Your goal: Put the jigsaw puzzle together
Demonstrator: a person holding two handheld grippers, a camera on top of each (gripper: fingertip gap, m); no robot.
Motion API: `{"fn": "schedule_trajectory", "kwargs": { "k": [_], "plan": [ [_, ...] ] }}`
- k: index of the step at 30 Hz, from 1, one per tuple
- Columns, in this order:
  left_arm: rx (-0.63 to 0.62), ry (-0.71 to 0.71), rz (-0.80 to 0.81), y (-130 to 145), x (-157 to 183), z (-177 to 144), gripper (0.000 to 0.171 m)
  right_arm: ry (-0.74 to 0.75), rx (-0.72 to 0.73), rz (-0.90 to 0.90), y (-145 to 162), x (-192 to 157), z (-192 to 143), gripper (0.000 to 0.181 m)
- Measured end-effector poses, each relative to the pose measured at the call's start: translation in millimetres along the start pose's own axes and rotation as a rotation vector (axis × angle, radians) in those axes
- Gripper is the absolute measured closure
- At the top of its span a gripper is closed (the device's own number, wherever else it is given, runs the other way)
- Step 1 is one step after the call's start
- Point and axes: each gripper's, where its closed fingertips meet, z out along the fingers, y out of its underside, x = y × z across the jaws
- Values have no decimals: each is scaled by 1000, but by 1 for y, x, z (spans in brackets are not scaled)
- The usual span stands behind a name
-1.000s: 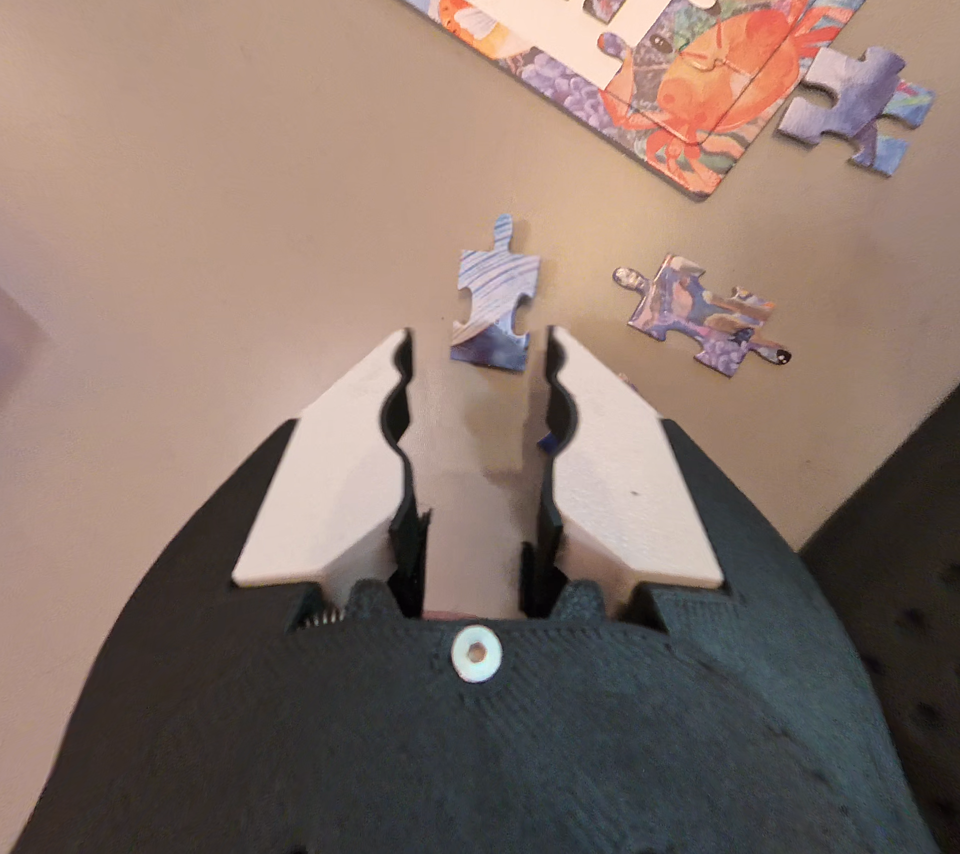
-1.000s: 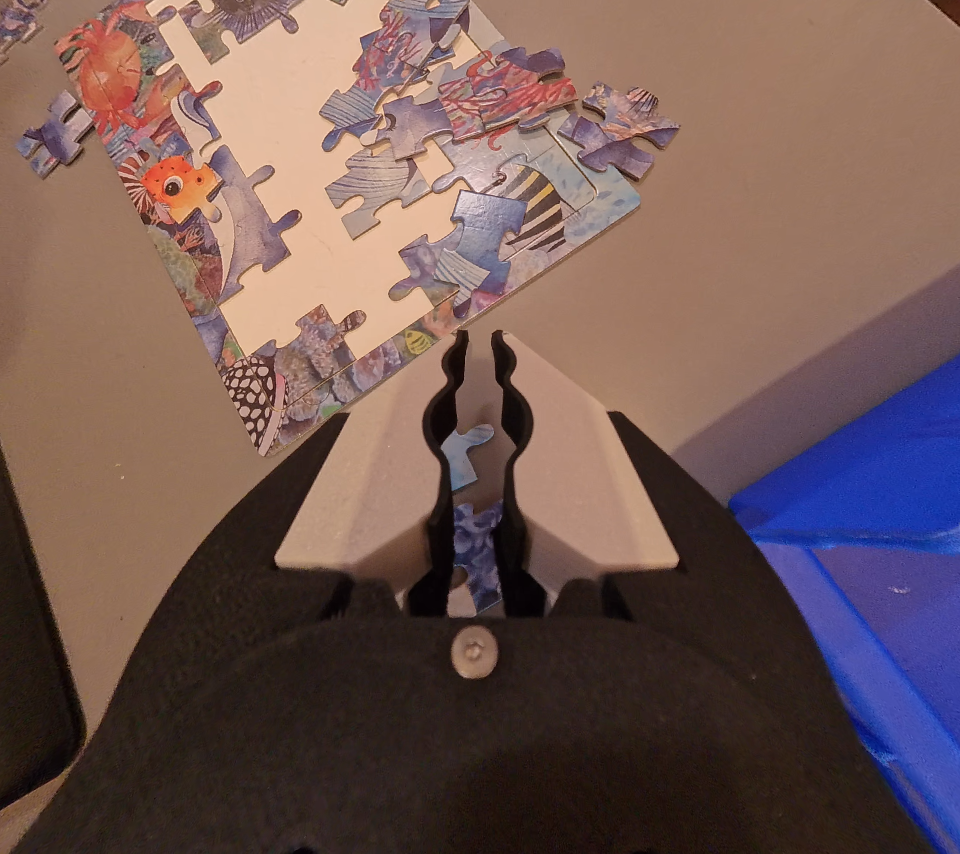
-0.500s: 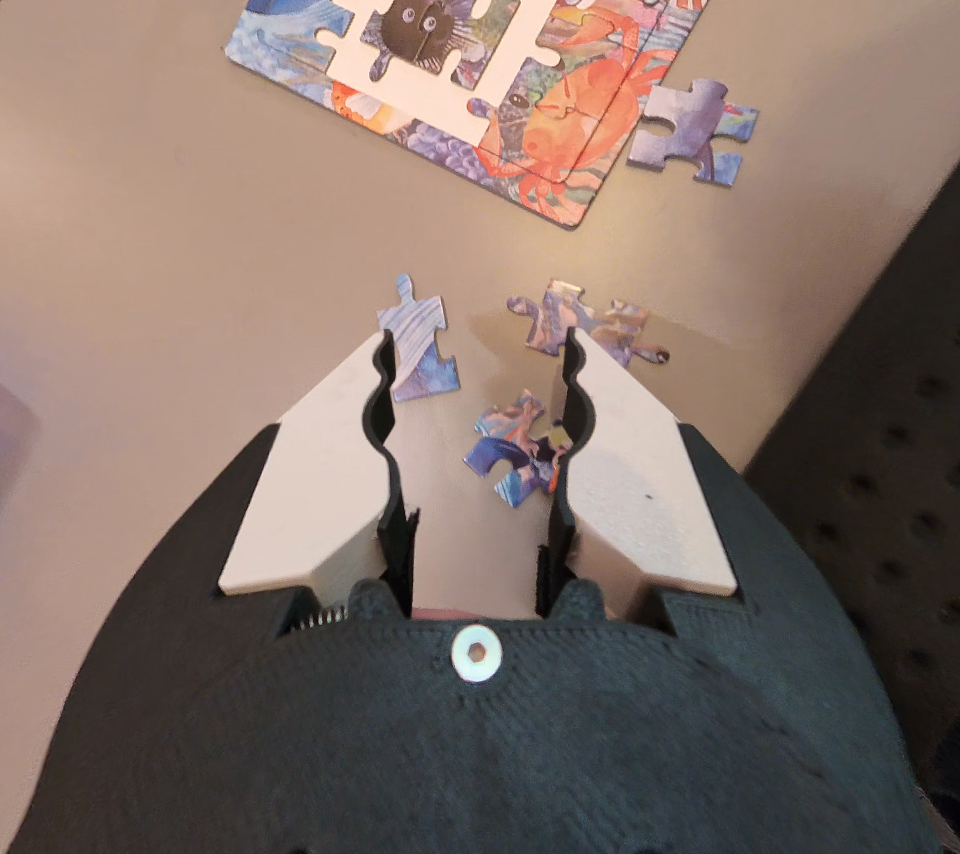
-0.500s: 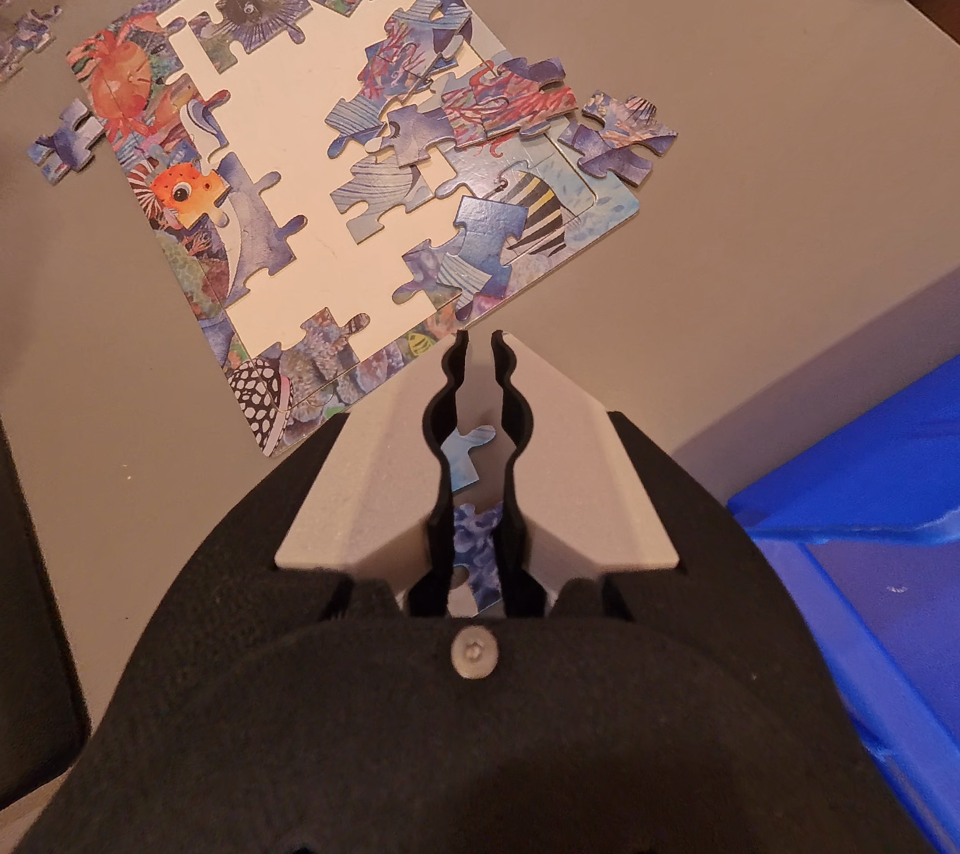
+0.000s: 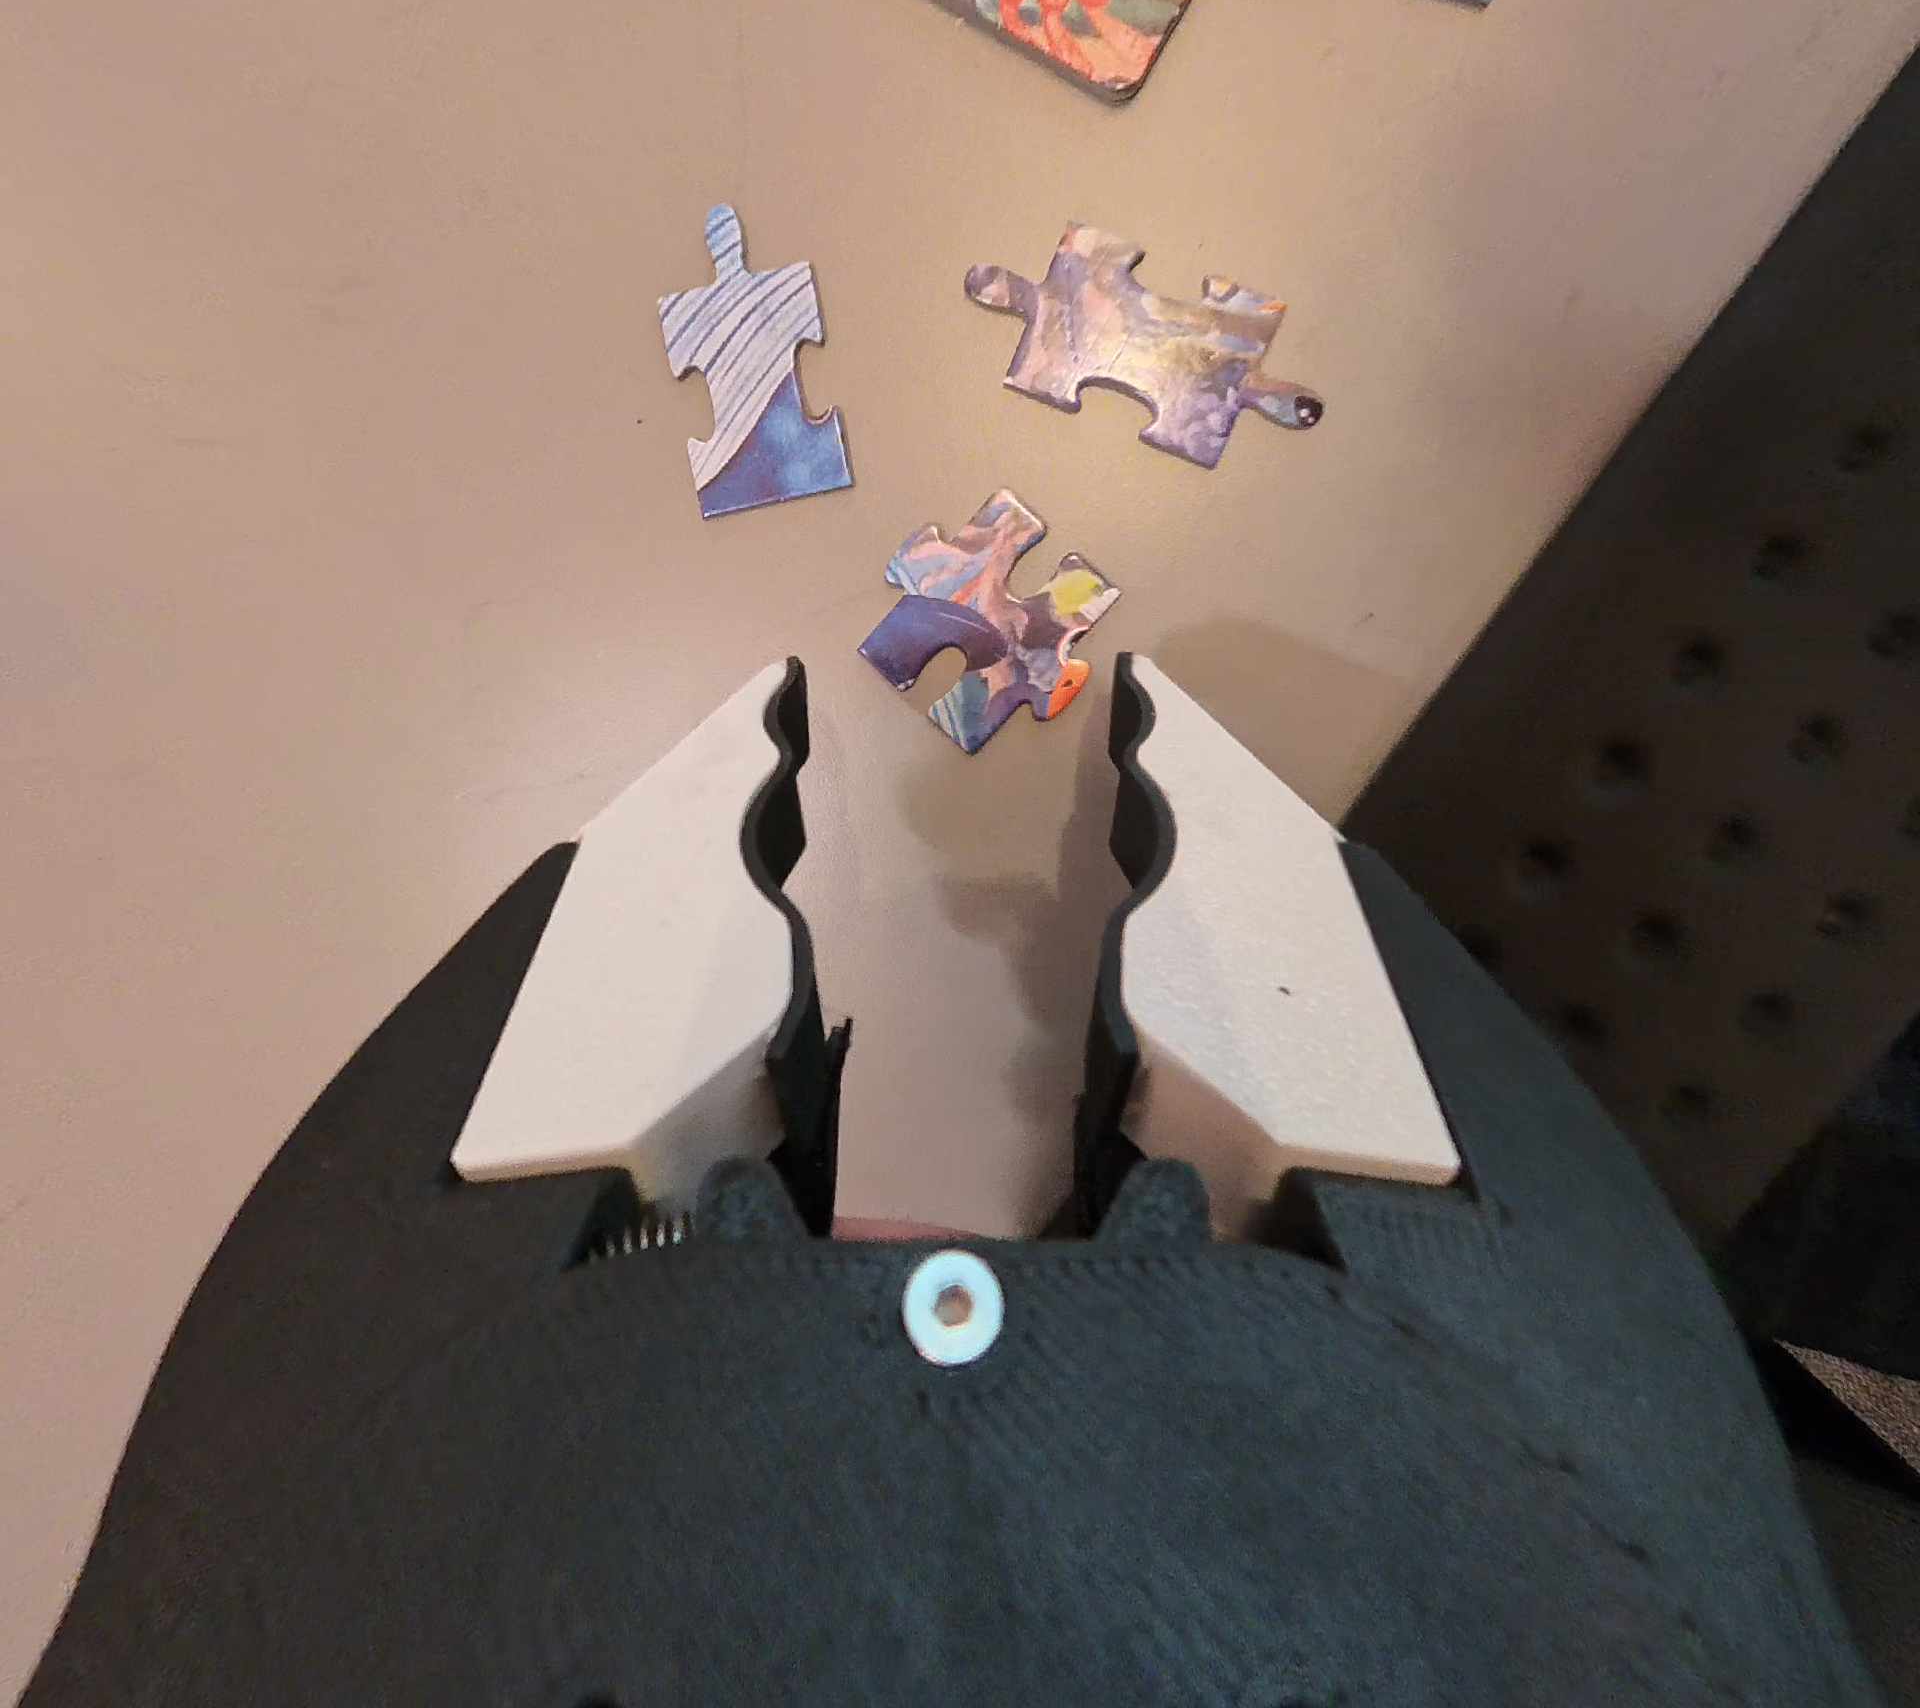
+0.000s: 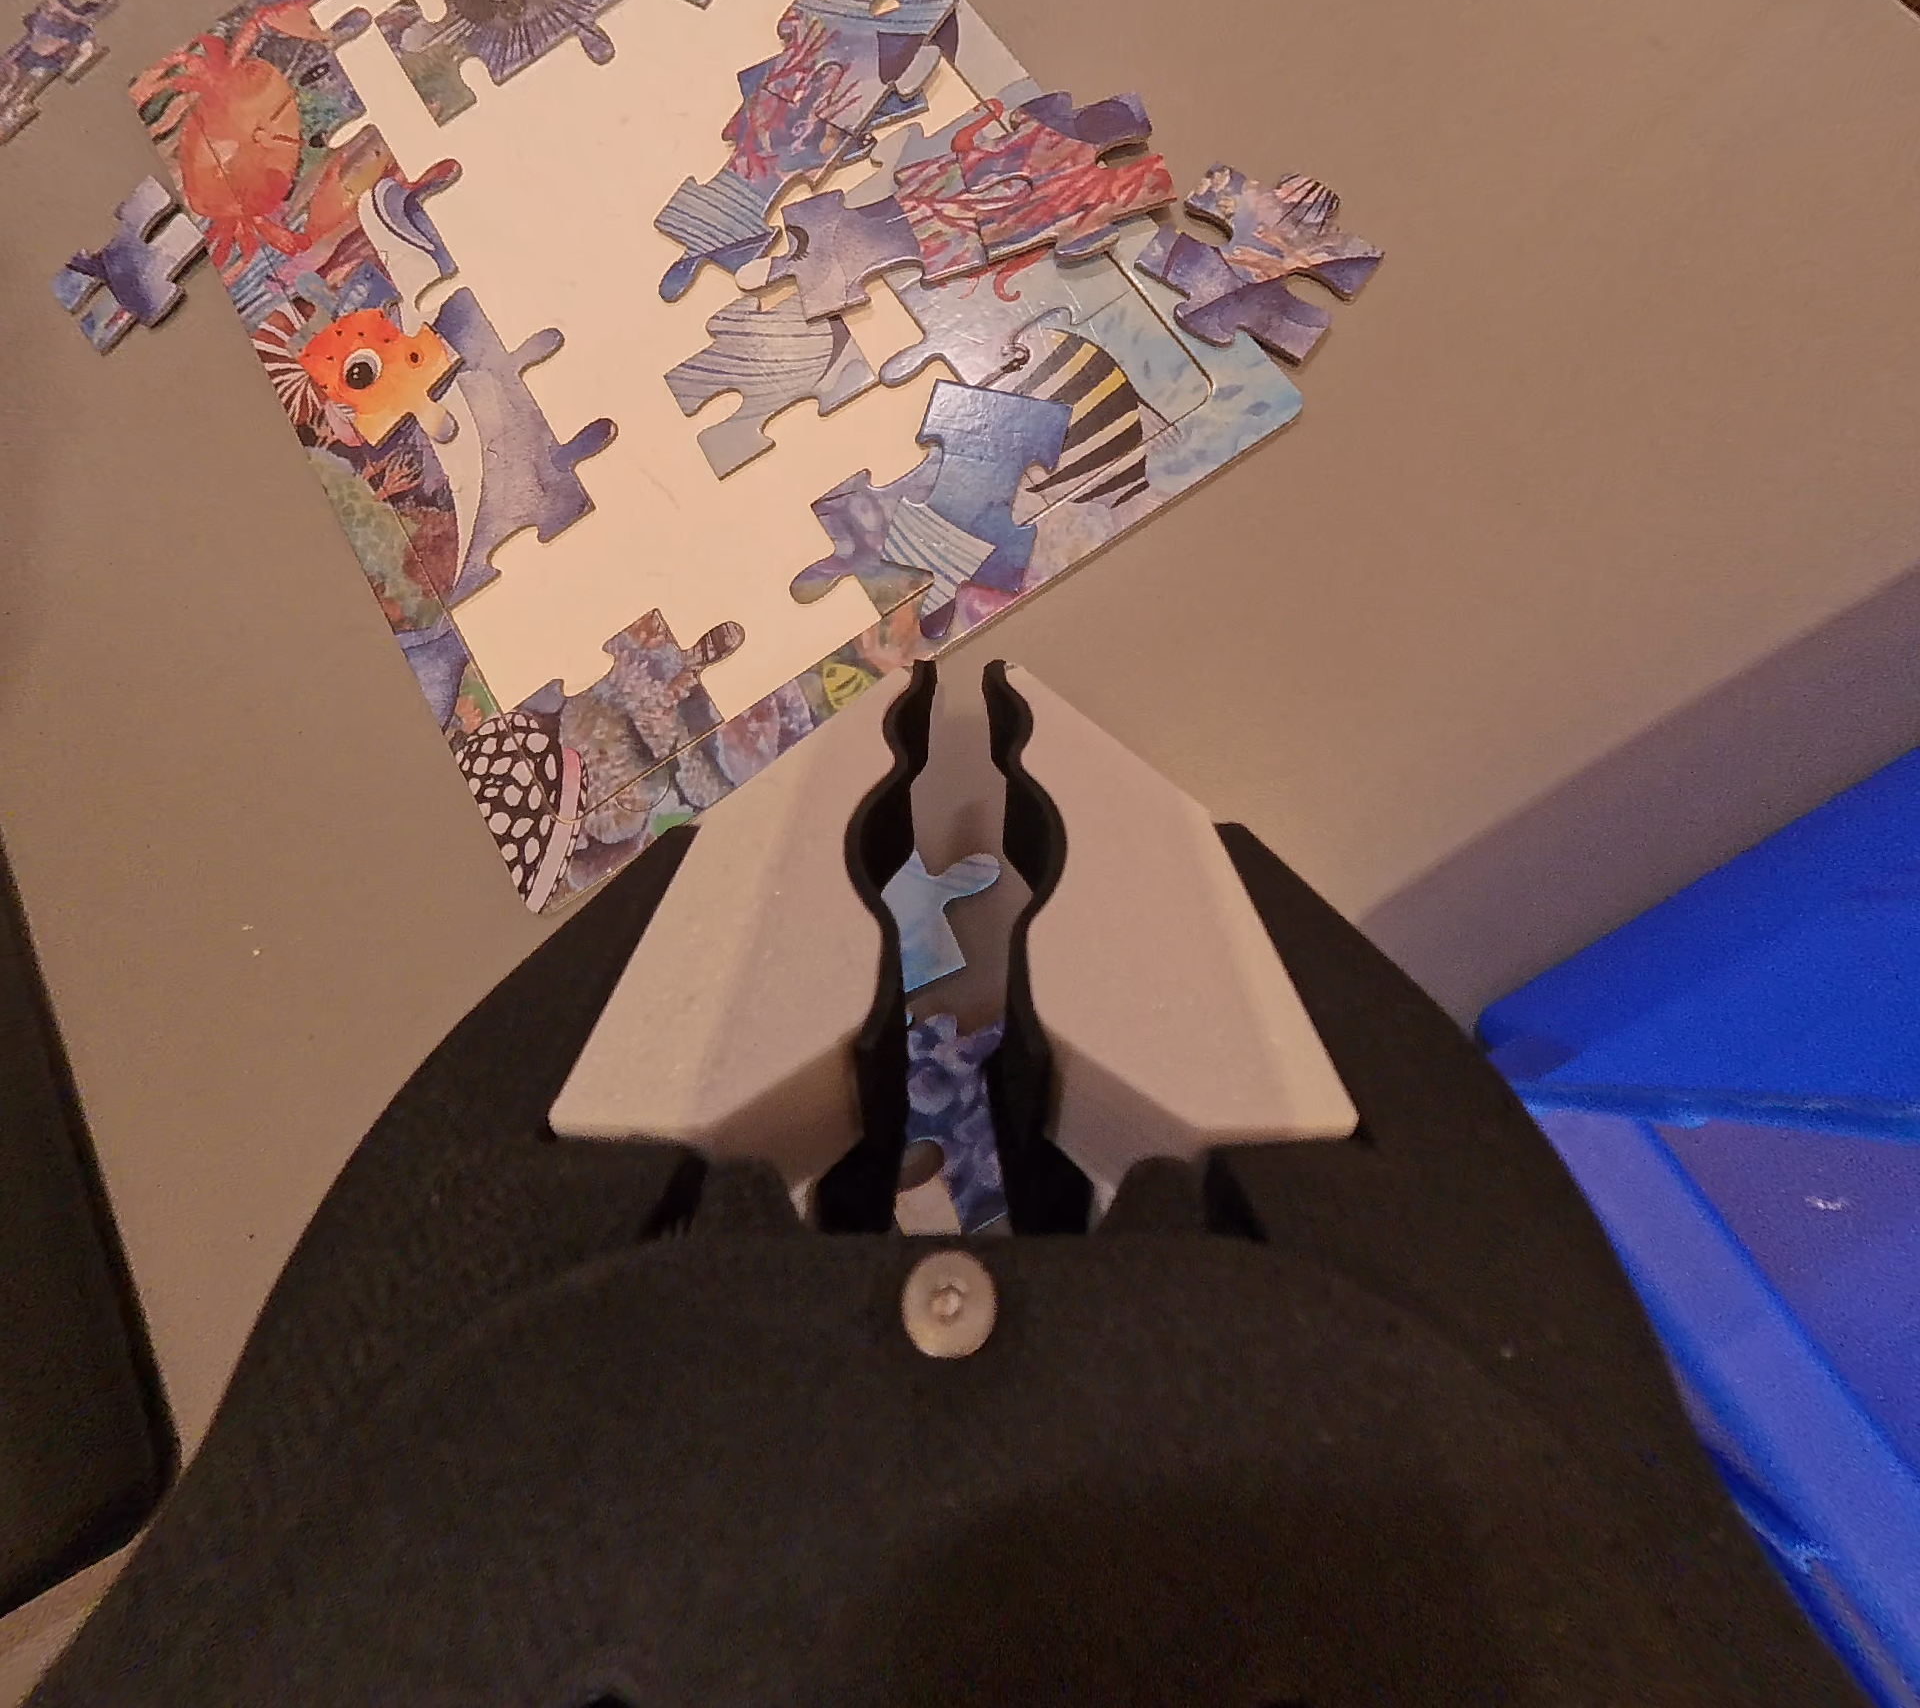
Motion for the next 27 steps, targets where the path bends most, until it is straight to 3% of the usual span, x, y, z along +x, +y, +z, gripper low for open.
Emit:
{"fn": "schedule_trajectory", "kwargs": {
  "k": [5,11,19,23,27],
  "plan": [
    [18,-7,31,-13,-1,5,116,0,4,4,0,1,-1,172],
    [170,-67,135,-98,-24,11,115,2,5,0,-1,1,-1,172],
    [234,-38,320,-224,-39,87,106,4,26,-2,-4,1,-4,173],
    [218,32,382,-259,-35,129,105,2,31,-1,-4,1,-5,173],
    [185,40,420,-273,-45,149,106,2,29,3,-3,3,-5,173]
  ]
}}
